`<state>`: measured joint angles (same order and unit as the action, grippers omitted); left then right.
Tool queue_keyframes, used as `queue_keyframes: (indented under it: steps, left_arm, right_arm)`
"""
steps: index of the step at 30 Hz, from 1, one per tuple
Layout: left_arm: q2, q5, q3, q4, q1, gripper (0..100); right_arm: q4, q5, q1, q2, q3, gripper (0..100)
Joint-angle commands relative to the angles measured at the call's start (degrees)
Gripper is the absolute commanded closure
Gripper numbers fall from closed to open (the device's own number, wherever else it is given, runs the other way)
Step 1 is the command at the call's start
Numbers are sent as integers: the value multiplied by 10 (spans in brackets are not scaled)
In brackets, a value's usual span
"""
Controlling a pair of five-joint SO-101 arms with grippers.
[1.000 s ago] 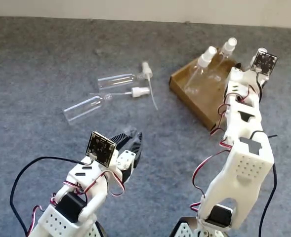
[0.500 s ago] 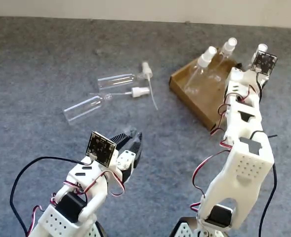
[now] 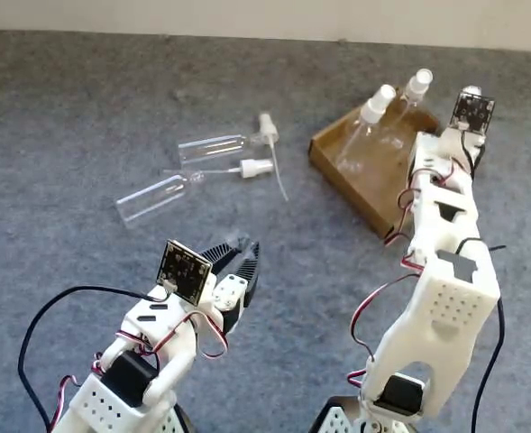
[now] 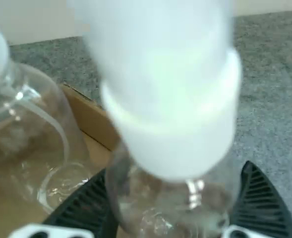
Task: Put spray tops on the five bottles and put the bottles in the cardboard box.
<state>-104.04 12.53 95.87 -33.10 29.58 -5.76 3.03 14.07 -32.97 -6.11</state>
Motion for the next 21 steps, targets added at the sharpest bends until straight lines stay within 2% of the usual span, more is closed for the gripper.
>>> queue_keyframes:
  steps: [1,9,16,21]
  left_arm:
    - [-1,-8,11,-1,-6,994]
    - [-2,-8,11,-16,-6,994]
    - [-2,-8,11,-16,-6,994]
    - [-2,-8,11,-16,-6,994]
  right_arm:
    - [36,2,-7,44,59,695]
    - [100,2,-8,66,68,695]
    - [115,3,-15,67,81,695]
    - [218,2,-19,65,157,695]
